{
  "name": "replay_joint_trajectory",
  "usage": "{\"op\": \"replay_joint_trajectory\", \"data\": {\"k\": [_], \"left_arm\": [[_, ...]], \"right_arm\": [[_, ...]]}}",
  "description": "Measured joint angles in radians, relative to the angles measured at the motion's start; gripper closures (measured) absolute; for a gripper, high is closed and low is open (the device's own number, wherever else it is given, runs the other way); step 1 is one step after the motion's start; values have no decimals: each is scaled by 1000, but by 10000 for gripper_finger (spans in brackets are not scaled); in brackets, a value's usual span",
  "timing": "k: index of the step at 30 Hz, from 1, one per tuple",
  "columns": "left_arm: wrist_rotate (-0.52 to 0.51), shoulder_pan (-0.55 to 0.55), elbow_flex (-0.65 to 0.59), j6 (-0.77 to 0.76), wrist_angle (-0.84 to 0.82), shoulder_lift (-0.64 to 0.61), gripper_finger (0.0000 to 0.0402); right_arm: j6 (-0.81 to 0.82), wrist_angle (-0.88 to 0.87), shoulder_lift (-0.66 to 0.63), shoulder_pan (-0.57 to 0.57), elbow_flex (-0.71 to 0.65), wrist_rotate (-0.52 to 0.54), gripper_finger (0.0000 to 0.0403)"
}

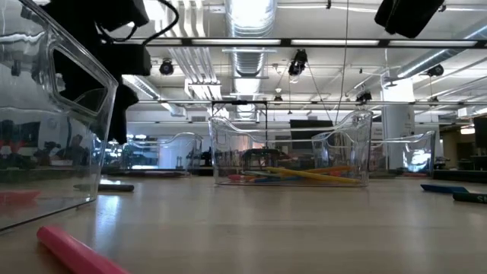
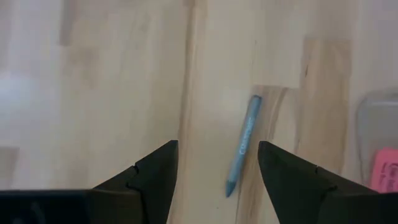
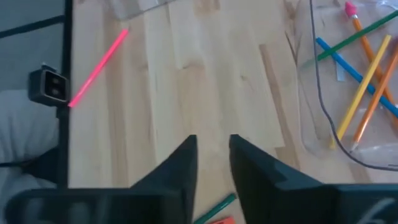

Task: Sort crayons/erasers/pens/pencils in bins
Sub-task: Put the gray crayon into the top right transparent bin

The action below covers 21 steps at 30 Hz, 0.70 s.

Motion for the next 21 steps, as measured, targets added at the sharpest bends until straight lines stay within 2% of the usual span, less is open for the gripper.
{"op": "replay_joint_trajectory", "data": {"k": [5,9,13,21], "left_arm": [[39,4,-25,8,42,63,194],[89,13,-38,16,62,123,194],[127,26,-49,39,78,177,194],[129,33,-47,89,88,256,195]], "right_arm": [[0,3,58,-3,-1,8,267],[0,4,99,-2,-1,8,232],[-1,5,113,-2,9,8,217],[-1,7,81,-3,11,12,215]]}}
